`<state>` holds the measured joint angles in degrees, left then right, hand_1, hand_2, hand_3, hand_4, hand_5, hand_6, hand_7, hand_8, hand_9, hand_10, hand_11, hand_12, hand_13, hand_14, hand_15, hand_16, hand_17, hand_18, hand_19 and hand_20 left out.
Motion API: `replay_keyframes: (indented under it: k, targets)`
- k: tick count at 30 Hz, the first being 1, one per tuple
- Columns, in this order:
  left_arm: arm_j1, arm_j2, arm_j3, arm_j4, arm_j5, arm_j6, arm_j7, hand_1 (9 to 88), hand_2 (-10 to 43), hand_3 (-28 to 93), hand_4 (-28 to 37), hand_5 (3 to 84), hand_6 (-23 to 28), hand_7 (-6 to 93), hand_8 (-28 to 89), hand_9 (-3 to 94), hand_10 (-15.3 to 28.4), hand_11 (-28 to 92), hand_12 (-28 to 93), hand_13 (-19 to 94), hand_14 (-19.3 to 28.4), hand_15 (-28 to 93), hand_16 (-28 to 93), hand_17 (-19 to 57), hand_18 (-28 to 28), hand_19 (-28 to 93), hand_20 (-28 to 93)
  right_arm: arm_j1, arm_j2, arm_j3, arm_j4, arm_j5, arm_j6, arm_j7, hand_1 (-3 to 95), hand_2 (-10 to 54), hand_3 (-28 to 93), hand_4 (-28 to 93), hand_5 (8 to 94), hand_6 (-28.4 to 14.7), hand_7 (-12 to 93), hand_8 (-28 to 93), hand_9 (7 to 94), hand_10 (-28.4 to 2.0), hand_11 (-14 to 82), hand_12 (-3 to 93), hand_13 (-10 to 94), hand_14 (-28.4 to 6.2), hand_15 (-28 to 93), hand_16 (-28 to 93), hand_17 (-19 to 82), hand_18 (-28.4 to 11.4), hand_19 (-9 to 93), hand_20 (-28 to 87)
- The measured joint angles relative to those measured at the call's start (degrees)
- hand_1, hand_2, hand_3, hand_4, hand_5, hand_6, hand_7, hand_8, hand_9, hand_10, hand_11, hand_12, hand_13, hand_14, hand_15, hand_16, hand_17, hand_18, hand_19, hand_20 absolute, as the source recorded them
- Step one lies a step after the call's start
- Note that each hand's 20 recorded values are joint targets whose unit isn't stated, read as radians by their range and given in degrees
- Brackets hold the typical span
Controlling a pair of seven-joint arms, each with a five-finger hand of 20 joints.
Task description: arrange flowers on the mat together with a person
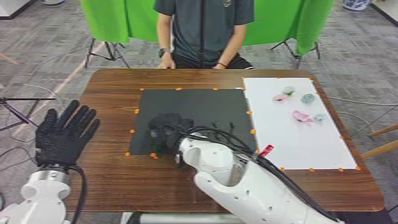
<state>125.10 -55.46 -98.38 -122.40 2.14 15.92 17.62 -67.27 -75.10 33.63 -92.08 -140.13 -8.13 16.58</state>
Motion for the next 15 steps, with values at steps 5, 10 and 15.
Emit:
replay_keyframes:
  k: [5,10,15]
  targets:
    - [0.0,-0.15,0.01,0.07,0.03,0.00,-0.47,28.3,18.0,67,-28.3,47.1,6.6,14.4,-11,40.9,14.2,19,8,32,14.4,28,-6,-4.1,12.6,32,12,-0.7,-0.4,1.2,-0.9,0.6,1.0,-1.2,52.3,-9.5,68,-28,50.9,5.3,19,-16,47.6,-14.1,8.1,10.7,67,-5.4,37,33,44,-15.9,84,31]
    - [0.0,-0.25,0.06,0.08,0.14,-0.02,-0.92,28.2,18.0,67,-28.3,47.2,6.7,14.1,-11,41.0,14.1,18,7,32,14.0,28,-6,-3.9,12.7,32,12,-1.2,-0.9,2.6,-2.1,1.2,1.0,-2.7,47.3,-9.5,73,-28,50.2,4.9,19,-17,45.9,-14.9,7.8,10.2,65,-8.6,41,23,44,-16.2,83,31]
    - [0.1,-0.60,-0.34,0.10,0.37,-0.12,-1.27,28.5,18.3,65,-28.3,47.3,6.6,13.2,-11,41.2,14.1,18,7,32,13.4,26,-7,-3.7,12.6,31,12,-2.8,-0.8,5.4,-5.9,5.3,1.8,-2.5,41.8,-9.5,73,-28,45.1,3.3,17,-16,45.9,-14.7,7.8,10.0,64,-9.7,41,20,43,-16.6,83,31]
